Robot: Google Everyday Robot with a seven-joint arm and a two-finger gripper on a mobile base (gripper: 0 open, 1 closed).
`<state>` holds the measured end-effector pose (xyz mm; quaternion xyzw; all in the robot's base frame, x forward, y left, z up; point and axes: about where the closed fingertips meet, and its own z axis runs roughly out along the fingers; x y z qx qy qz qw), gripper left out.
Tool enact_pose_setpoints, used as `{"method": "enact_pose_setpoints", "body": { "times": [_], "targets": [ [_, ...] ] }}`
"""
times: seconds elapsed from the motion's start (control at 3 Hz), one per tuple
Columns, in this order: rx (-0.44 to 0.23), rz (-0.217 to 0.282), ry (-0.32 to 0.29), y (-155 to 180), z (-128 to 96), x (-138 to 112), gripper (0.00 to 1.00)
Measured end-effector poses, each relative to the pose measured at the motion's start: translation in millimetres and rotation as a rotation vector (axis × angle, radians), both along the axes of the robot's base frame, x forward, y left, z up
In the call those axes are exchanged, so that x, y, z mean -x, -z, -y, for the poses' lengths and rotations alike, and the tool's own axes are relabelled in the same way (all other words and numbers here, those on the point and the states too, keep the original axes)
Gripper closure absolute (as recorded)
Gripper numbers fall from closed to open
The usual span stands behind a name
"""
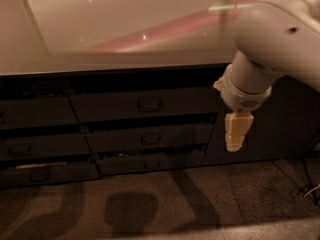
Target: Open top drawer
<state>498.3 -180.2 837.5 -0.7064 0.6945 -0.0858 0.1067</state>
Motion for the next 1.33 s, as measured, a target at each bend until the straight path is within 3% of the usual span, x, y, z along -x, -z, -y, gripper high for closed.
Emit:
{"method": "enact_pose_setpoints", "body": {
  "times": [0.67,1.0,1.33],
  "targets": [
    [0.116,-0.021,-0.158,4,-83,-10,0.00],
    [0.109,-0.020,-0.156,4,-80,-9,0.00],
    [-0.098,0.039,-0.158,7,-60,-25,0.00]
  ]
}}
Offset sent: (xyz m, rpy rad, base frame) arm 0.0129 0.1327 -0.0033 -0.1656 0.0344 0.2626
